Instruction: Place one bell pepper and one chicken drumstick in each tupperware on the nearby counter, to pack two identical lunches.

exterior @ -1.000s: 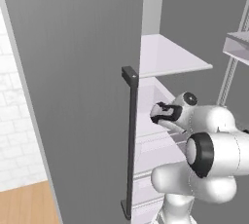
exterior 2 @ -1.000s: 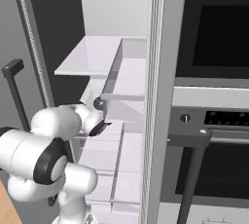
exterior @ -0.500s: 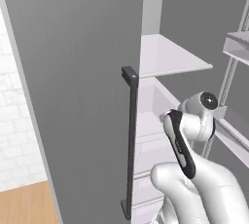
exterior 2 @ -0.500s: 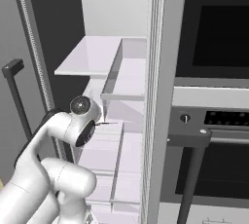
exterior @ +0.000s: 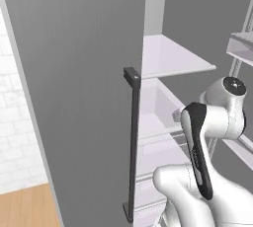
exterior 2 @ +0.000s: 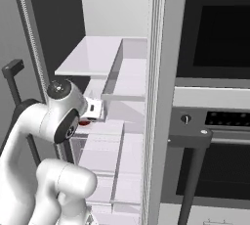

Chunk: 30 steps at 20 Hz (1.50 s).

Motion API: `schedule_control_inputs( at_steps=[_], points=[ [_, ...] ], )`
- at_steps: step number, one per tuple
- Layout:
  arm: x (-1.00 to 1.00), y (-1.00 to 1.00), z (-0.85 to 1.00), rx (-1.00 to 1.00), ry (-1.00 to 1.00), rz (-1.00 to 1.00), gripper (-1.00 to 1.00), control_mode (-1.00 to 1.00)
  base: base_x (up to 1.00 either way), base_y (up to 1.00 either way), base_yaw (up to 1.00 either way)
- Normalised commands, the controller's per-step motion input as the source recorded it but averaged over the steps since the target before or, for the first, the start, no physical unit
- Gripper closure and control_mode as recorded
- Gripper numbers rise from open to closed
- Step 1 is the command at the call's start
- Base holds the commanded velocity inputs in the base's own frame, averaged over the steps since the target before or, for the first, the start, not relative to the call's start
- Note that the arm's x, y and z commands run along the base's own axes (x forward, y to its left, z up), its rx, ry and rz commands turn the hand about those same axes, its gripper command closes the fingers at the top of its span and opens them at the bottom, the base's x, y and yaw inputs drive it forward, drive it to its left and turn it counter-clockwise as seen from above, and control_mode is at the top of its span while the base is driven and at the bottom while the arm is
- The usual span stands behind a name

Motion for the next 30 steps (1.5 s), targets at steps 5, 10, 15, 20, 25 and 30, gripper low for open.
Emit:
schedule_control_inputs(
  at_steps=[5, 10, 15, 20, 25, 30],
  points=[
    [-0.69, 0.03, 0.84, 0.00, 0.22, 0.00, 1.00, -1.00, 0.00, 0.00, 0.00],
    [-0.57, 0.03, 0.34, 0.00, 0.10, 0.00, 1.00, 1.00, -0.20, 0.00, 0.00],
    [0.00, 0.00, 0.00, 0.00, 0.00, 0.00, 1.00, 1.00, -1.00, 0.00, 0.00],
    [0.00, 0.00, 0.00, 0.00, 0.00, 0.00, 1.00, 1.00, -1.00, 0.00, 0.00],
    [0.00, 0.00, 0.00, 0.00, 0.00, 0.00, 1.00, 1.00, -0.63, -0.50, -0.02],
    [0.00, 0.00, 0.00, 0.00, 0.00, 0.00, 1.00, 1.00, 0.08, -1.00, 0.00]
  ],
)
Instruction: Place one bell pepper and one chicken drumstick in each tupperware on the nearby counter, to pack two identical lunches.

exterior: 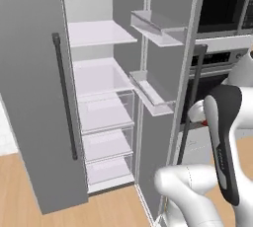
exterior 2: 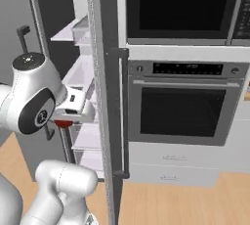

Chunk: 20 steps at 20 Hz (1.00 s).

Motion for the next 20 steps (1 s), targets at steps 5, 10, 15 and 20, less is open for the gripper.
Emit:
schedule_control_inputs(
  at_steps=[5, 10, 15, 20],
  points=[
    [0.00, 0.00, 0.00, 0.00, 0.00, 0.00, 1.00, 1.00, -0.05, -1.00, 0.00],
    [0.00, 0.00, 0.00, 0.00, 0.00, 0.00, 1.00, 1.00, 0.01, -1.00, 0.00],
    [0.00, 0.00, 0.00, 0.00, 0.00, 0.00, 1.00, 1.00, 0.35, -1.00, 0.00],
    [0.00, 0.00, 0.00, 0.00, 0.00, 0.00, 1.00, 1.00, 0.76, -1.00, 0.00]
  ],
)
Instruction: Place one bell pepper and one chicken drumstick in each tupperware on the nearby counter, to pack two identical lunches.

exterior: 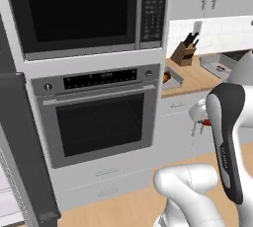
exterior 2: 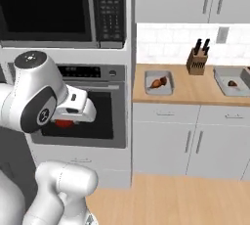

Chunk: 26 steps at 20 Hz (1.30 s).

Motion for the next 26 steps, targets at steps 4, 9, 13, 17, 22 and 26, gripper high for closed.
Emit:
schedule_control_inputs(
  at_steps=[4, 9, 13, 17, 22, 26],
  points=[
    [0.00, 0.00, 0.00, 0.00, 0.00, 0.00, 1.00, 1.00, 1.00, -1.00, 0.00],
    [0.00, 0.00, 0.00, 0.00, 0.00, 0.00, 1.00, 1.00, 1.00, -1.00, 0.00],
    [0.00, 0.00, 0.00, 0.00, 0.00, 0.00, 1.00, 1.00, 1.00, -1.00, 0.01],
    [0.00, 0.00, 0.00, 0.00, 0.00, 0.00, 1.00, 1.00, 0.97, -1.00, 0.02],
    [0.00, 0.00, 0.00, 0.00, 0.00, 0.00, 1.00, 1.00, 0.88, -0.85, 0.05],
    [0.00, 0.00, 0.00, 0.00, 0.00, 0.00, 1.00, 1.00, 0.94, -0.40, 0.16]
  ],
)
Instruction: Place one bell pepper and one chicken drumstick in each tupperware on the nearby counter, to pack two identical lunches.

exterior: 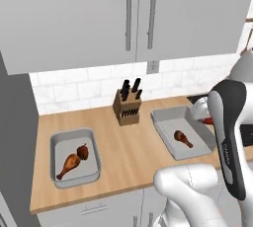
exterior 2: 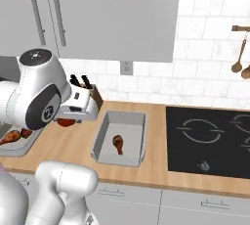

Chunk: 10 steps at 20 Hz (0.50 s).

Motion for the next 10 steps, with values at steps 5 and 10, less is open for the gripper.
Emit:
schedule_control_inputs(
  at_steps=[5, 10],
  points=[
    [0.92, -0.48, -0.84, 0.00, 0.00, 0.16, 1.00, -1.00, 0.00, 0.00, 0.00],
    [1.00, -0.47, -0.96, 0.00, 0.00, -0.01, 1.00, -1.00, 0.00, 0.00, 0.00]
  ],
)
